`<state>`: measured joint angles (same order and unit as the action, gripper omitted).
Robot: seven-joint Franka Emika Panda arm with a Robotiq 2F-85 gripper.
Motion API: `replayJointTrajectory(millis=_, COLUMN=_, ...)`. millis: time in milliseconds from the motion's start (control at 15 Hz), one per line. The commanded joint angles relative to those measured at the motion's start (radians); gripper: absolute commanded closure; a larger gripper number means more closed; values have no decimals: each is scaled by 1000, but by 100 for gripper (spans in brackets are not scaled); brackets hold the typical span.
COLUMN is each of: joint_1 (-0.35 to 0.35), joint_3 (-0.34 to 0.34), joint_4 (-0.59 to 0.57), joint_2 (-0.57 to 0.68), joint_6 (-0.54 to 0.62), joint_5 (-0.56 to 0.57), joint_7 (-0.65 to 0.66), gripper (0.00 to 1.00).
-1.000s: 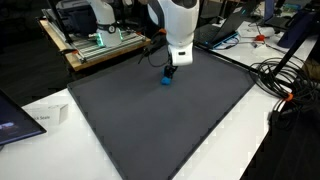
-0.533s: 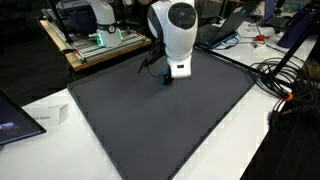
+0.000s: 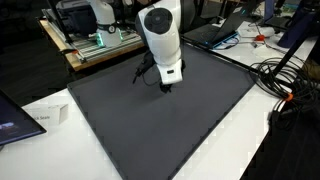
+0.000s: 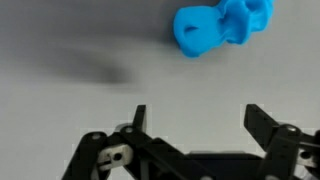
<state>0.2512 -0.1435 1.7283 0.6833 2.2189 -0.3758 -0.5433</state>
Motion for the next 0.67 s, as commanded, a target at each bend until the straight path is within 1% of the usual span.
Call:
replayJointTrajectory(millis=0, joint_1=45, joint_3=-44, joint_4=136, joint_2=-70, joint_6=129, joint_5=-74, joint_7=-111, gripper=0)
replayJointTrajectory(millis=333, joint_1=114, joint_3=-93, joint_4=253, joint_2=-123, joint_6=207, joint_5=-210, joint_7=-225, gripper=0)
replayJointTrajectory(millis=600, joint_1=138, joint_3=-92, joint_4=357, joint_2=-188, joint_6=241, joint_5=-308, joint_7=-356, gripper=0)
